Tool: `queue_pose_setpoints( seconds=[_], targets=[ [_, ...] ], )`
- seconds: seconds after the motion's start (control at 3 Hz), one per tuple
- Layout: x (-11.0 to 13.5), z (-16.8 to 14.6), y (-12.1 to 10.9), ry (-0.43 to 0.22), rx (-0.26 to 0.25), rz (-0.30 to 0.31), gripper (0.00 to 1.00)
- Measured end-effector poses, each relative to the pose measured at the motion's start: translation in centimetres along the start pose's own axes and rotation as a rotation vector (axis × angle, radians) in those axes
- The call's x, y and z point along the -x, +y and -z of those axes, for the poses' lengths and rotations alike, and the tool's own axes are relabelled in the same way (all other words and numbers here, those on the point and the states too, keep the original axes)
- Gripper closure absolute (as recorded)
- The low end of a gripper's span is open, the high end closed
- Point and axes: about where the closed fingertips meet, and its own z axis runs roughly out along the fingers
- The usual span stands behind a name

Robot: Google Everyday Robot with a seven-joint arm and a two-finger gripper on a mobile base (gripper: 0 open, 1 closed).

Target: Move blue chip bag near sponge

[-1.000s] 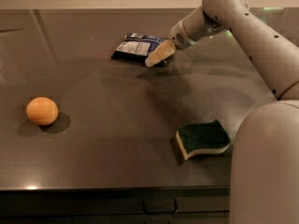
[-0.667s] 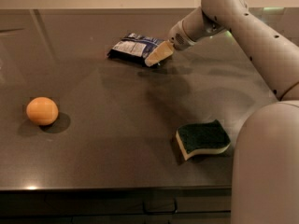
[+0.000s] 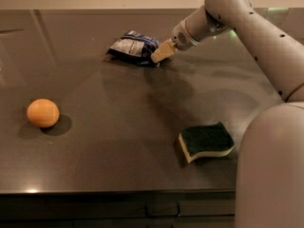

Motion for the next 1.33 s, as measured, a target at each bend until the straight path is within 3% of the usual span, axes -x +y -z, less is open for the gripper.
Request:
queue_pose_setpoints(
  seconds=[0.33,0.67,1.0,1.33],
  targets=[
    [0.1,0.4,0.0,0.004,-0.001,-0.012,0.88],
    [0.0,1.4,-0.1,0.004,-0.004,-0.016,1.0],
    [-0.1,3.6,0.4,0.008,-0.004,-0.001,1.0],
    [-1.1,6.2,2.4,0.03,0.03,0.038,1.0]
  ],
)
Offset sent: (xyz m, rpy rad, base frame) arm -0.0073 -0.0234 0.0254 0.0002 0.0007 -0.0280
